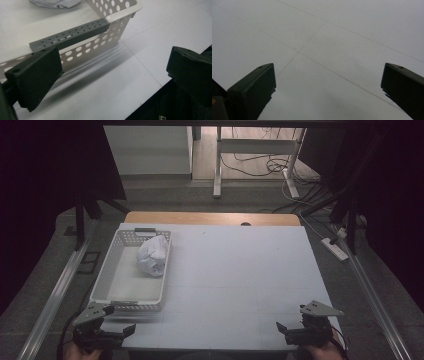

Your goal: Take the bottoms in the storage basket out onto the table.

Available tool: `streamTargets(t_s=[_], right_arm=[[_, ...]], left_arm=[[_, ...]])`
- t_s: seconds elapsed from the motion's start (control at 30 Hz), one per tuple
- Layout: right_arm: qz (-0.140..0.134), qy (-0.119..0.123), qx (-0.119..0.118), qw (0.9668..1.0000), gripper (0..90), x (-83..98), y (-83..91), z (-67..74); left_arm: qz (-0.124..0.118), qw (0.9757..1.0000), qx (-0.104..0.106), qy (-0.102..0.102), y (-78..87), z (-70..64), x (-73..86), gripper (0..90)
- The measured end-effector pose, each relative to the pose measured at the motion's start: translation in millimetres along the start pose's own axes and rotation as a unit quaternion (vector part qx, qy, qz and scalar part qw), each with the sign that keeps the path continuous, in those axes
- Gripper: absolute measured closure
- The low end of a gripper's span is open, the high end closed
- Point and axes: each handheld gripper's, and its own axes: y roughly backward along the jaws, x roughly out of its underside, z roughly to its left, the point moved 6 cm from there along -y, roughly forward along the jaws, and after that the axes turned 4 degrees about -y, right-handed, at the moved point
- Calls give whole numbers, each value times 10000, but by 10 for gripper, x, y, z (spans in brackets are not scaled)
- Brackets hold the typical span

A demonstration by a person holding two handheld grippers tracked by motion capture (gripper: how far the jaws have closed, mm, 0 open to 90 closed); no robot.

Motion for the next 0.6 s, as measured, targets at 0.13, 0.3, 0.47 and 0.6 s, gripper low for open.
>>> streamTargets(t_s=[0.13,0.3,0.47,0.6], right_arm=[[-8,-13,-2,10000,1,-1,-1,0],[15,-6,-4,10000,1,1,-3,-1],[36,-8,3,10000,1,3,-9,0],[48,-11,1,10000,1,3,-12,0]], left_arm=[[-37,10000,27,-28,11,-5,-24,0],[-49,9999,16,-97,14,-11,-52,0],[-86,9998,-7,-162,24,-8,-92,0],[-117,9998,-11,-158,40,13,-125,0]])
